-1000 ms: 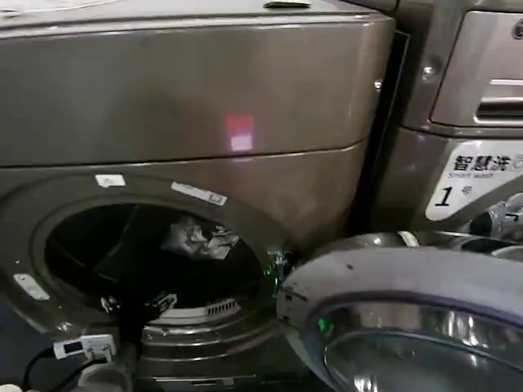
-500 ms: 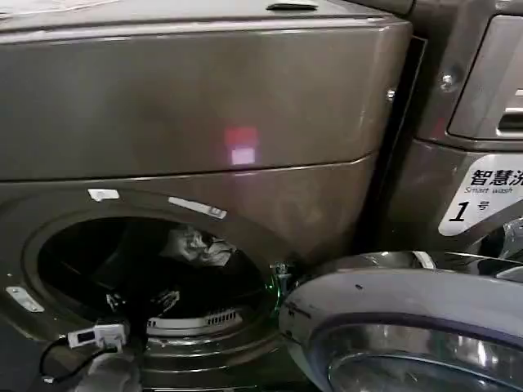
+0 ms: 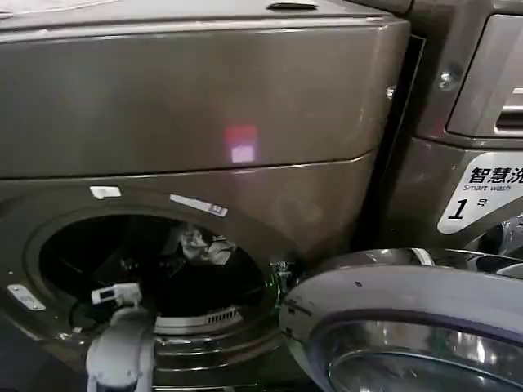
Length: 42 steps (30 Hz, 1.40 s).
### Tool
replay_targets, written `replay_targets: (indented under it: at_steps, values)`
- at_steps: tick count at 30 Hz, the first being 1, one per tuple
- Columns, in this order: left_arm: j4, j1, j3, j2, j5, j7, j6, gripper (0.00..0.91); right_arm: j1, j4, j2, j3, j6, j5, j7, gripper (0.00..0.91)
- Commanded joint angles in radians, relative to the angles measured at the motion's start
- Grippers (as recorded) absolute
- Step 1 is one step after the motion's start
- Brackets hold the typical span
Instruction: Grasp the clothes from the dryer.
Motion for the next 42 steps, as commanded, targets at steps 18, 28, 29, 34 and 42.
replay_targets:
  at_steps: [18, 28, 29, 34, 42]
  values:
    - [0.733, -0.479, -0.025, -0.012, 0.030, 0.060, -0.339, 0.907, -0.003, 0.004, 0.000, -0.004, 0.004, -0.001, -0.001, 0.907]
    - [0.964, -0.653, -0.012, 0.000, 0.232, 0.192, -0.289, 0.907, 0.002, 0.026, 0.005, -0.019, 0.001, -0.003, -0.001, 0.907]
    - [0.995, -0.676, -0.013, 0.002, 0.304, 0.230, -0.292, 0.907, 0.002, 0.028, 0.005, -0.020, 0.001, -0.003, -0.001, 0.907]
    - [1.064, -0.749, -0.007, 0.007, 0.729, 0.435, -0.337, 0.907, -0.004, 0.026, 0.002, -0.023, 0.002, -0.004, -0.002, 0.907]
    - [1.150, -0.830, 0.016, 0.015, 1.189, 0.706, -0.533, 0.907, -0.013, 0.019, -0.018, -0.024, 0.004, -0.004, -0.012, 0.907]
